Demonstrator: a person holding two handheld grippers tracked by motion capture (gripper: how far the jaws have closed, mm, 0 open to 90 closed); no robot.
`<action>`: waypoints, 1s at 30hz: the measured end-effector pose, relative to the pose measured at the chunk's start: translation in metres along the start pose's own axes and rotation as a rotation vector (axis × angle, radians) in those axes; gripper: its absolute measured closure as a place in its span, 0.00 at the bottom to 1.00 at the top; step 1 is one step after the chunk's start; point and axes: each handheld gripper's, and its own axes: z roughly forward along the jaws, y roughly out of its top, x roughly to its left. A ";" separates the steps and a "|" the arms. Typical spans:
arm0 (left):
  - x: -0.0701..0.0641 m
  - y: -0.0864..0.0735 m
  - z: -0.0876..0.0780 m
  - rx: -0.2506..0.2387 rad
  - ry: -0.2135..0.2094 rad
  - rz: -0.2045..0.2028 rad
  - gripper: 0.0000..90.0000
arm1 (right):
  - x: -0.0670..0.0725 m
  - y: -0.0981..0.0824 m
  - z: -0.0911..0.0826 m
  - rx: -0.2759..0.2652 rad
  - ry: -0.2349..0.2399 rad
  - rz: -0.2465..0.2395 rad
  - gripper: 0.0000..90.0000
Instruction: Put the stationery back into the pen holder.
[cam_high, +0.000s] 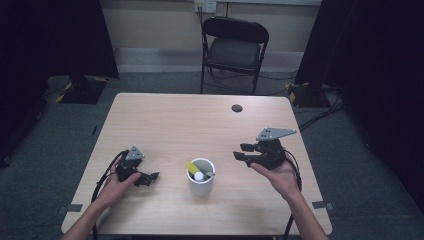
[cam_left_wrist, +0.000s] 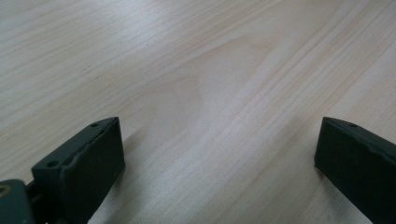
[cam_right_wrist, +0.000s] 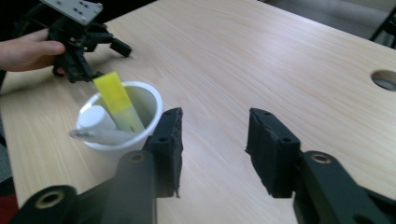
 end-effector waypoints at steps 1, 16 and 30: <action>0.000 0.000 0.000 0.000 0.000 0.001 0.01 | -0.002 -0.003 -0.001 0.005 -0.013 0.006 0.59; 0.000 0.000 -0.001 0.004 0.002 -0.001 0.01 | -0.032 -0.062 -0.006 0.082 -0.142 0.119 0.45; 0.000 0.000 -0.001 0.004 0.002 -0.001 0.01 | -0.064 -0.109 0.020 0.204 -0.217 0.192 0.32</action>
